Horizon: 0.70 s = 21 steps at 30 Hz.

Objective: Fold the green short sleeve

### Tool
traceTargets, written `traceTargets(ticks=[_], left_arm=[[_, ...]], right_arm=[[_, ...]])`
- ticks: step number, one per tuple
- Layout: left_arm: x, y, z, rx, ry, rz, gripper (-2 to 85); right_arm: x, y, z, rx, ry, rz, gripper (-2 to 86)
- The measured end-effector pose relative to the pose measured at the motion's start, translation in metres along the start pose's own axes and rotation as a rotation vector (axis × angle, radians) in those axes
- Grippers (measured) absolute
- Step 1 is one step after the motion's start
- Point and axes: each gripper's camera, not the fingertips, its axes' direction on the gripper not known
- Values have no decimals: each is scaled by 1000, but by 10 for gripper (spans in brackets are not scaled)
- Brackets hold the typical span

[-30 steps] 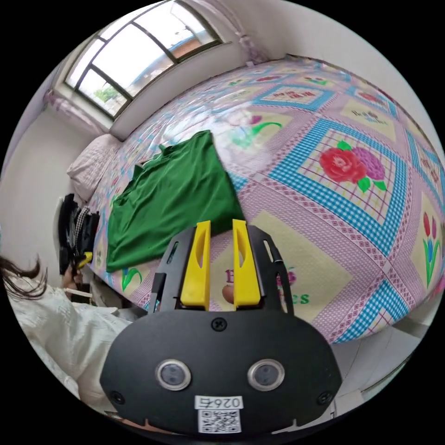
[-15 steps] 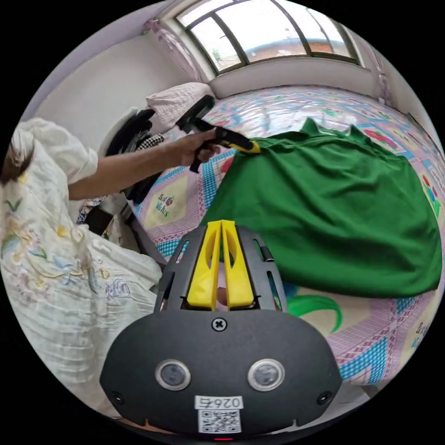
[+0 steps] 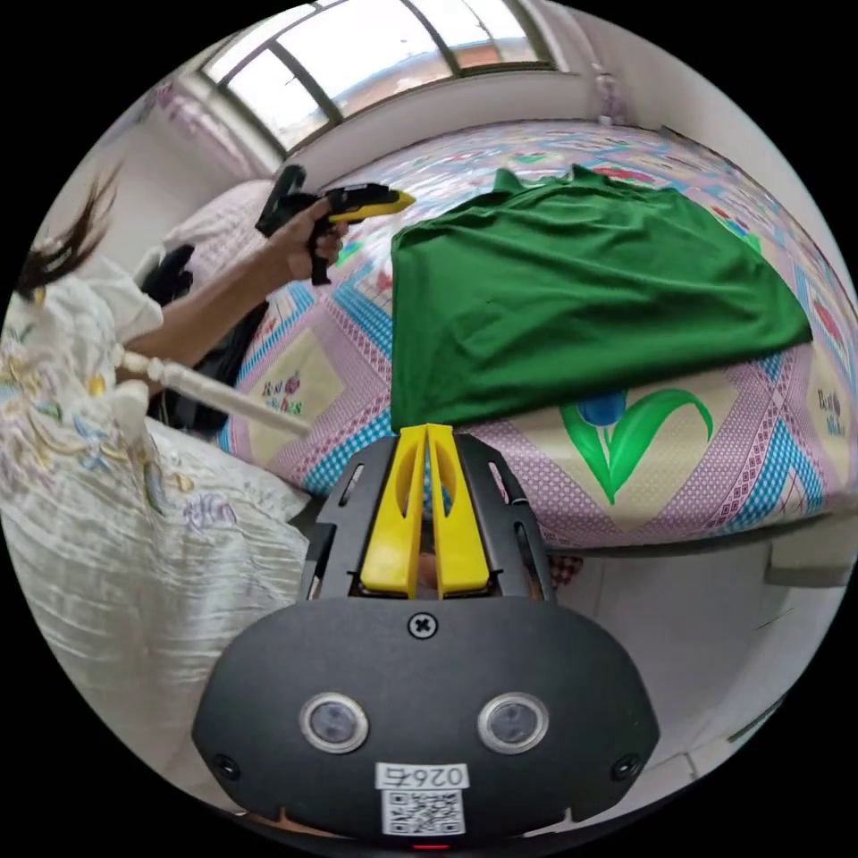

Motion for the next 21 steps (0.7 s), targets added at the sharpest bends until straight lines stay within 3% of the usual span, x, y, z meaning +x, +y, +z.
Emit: traceTargets(ticks=[6,10,12,16,21], left_arm=[[19,-43,93,-350,-96,164,-10],[-10,-55,67,-269,-80,4,-10],[-22,-52,45,-211,-157,-60,-10],[-30,-41,8,-140,-202,-83,-8],[-22,-37,-1,-184,-202,4,16]], right_arm=[[21,-34,18,40,-20,6,-9],[42,-22,38,-2,-96,77,-9],[54,-9,33,-8,-119,134,-9],[72,8,20,10,-142,230,-6],[107,31,7,93,-257,433,30]])
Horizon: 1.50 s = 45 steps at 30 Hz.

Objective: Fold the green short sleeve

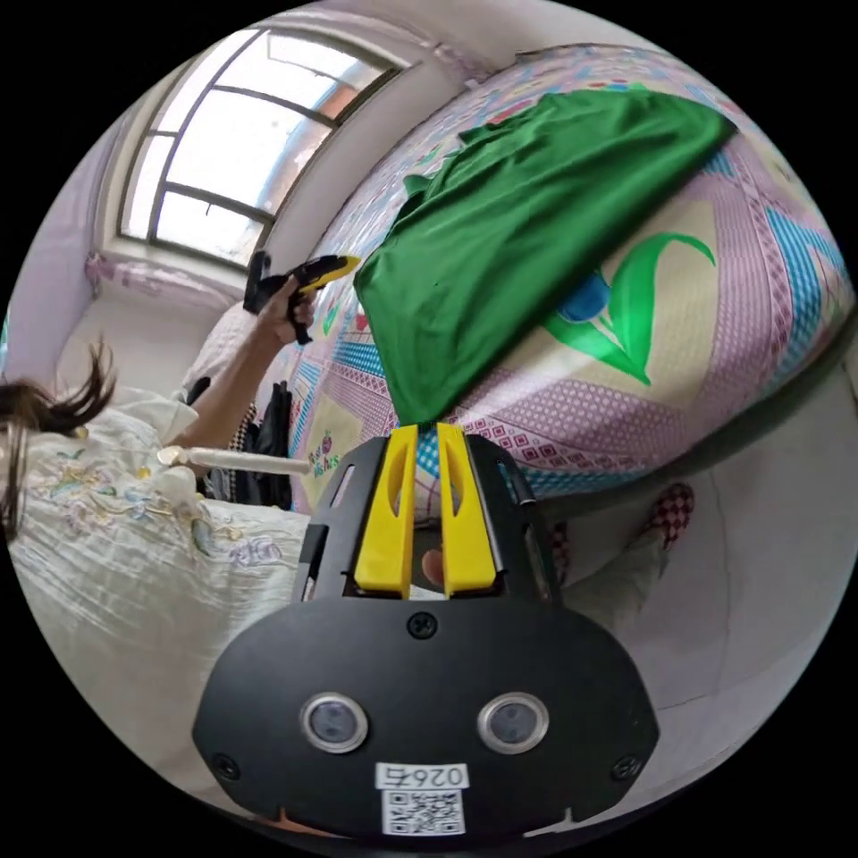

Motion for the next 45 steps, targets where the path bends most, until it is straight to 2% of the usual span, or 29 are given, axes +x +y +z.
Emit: traceTargets(ticks=[5,10,13,23,25,30,33,39,45], left_arm=[[-6,4,-7,-9,179,86,131],[-24,3,0,-52,287,62,179],[-26,-3,8,-86,338,77,181],[-24,-25,16,-187,358,102,147],[-26,-24,15,-176,367,104,141],[-34,-22,14,-154,380,90,125],[-33,-21,14,-146,385,97,119],[-21,-25,15,-159,303,151,100],[-13,-26,13,-155,307,201,131]], right_arm=[[30,6,-4,71,-97,136,55],[46,9,3,113,-182,201,63],[48,7,16,111,-217,222,72],[21,13,66,70,-128,226,84],[7,21,72,69,-59,189,90],[-73,45,119,-7,397,-234,98],[-93,57,158,-66,528,-330,112],[-113,80,206,-28,658,-385,83],[-121,103,224,-2,671,-364,67]])
